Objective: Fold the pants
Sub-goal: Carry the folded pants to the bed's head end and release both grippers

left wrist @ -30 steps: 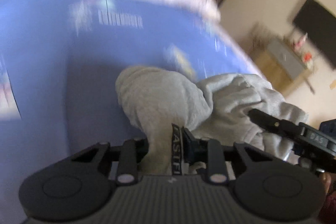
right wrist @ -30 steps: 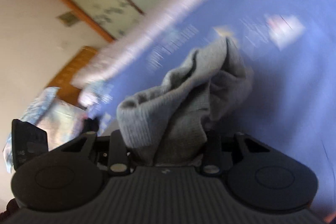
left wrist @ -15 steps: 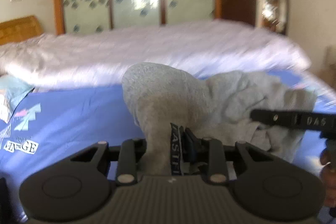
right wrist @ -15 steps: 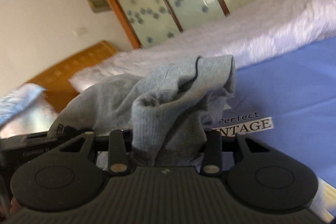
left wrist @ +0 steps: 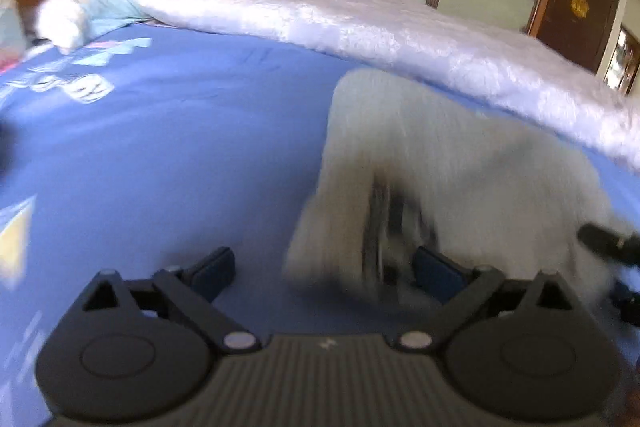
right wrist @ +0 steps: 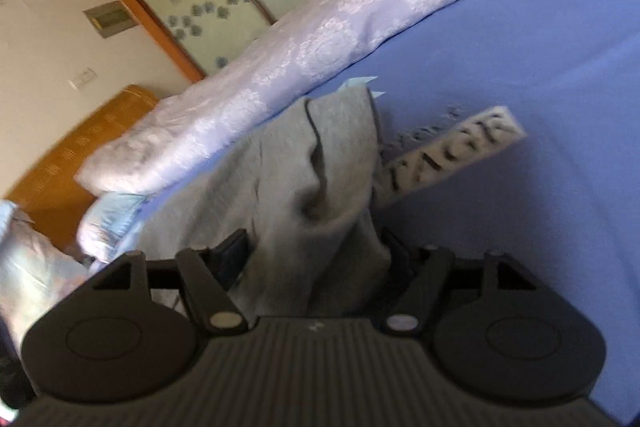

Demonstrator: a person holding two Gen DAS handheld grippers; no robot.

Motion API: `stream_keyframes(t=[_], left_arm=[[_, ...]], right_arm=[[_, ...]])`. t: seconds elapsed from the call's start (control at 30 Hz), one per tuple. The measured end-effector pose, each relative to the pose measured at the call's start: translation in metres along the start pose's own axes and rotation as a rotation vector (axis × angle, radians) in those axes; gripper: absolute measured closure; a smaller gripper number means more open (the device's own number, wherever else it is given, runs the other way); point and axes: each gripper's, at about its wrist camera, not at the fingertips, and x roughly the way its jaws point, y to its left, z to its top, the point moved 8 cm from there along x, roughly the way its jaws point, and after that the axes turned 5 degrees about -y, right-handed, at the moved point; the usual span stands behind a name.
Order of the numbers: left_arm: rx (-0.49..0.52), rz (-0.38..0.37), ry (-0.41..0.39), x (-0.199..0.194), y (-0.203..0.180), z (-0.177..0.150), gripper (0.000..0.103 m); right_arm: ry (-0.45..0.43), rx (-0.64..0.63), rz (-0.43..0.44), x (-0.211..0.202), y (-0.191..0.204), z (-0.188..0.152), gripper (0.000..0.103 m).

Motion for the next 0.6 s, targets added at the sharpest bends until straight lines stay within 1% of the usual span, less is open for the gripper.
stream_keyframes(t=[0.07, 0.1, 0.13, 0.17, 0.2, 0.27, 0.3, 0.33, 0.43, 0.47, 0.5, 0.57, 0.6], left_arm=[[0.051, -0.001, 0.016, -0.031, 0.004, -0.023, 0.003], [0.078, -0.004, 0.023, -0.049, 0.0, -0.035, 0.003], [0.111, -0.008, 0.037, -0.07, -0.003, -0.051, 0.003], [0.137, -0.014, 0.053, -0.079, -0.007, -0.058, 0.003], [0.171, -0.016, 0.067, -0.092, -0.011, -0.068, 0.003], [0.224, -0.021, 0.095, -0.122, -0.014, -0.09, 0.002], [0.254, -0.015, 0.096, -0.136, -0.016, -0.098, 0.002], [0.269, -0.015, 0.1, -0.15, -0.016, -0.107, 0.002], [0.249, -0.014, 0.124, -0.169, -0.008, -0.12, 0.001], [0.243, -0.013, 0.122, -0.184, -0.004, -0.13, 0.001], [0.253, -0.012, 0.121, -0.196, -0.002, -0.136, 0.001], [0.27, -0.014, 0.126, -0.218, 0.0, -0.148, 0.001], [0.278, -0.016, 0.117, -0.229, 0.002, -0.155, 0.0]], right_arm=[[-0.002, 0.059, 0.016, -0.032, -0.005, -0.014, 0.026], [0.002, 0.073, 0.019, -0.054, -0.007, -0.023, 0.026], [0.005, 0.077, 0.016, -0.068, -0.007, -0.031, 0.026], [0.01, 0.075, 0.009, -0.079, -0.005, -0.039, 0.026], [0.014, 0.061, -0.003, -0.104, -0.004, -0.05, 0.026], [0.026, 0.005, -0.035, -0.137, 0.001, -0.072, 0.026], [0.036, -0.019, -0.053, -0.149, 0.006, -0.081, 0.026], [0.046, -0.025, -0.067, -0.152, 0.009, -0.087, 0.026], [0.061, -0.073, -0.091, -0.196, 0.02, -0.116, 0.026], [0.064, -0.092, -0.103, -0.196, 0.023, -0.12, 0.026], [0.079, -0.11, -0.115, -0.21, 0.028, -0.129, 0.026], [0.101, -0.132, -0.138, -0.212, 0.035, -0.137, 0.026], [0.105, -0.159, -0.148, -0.223, 0.038, -0.145, 0.026]])
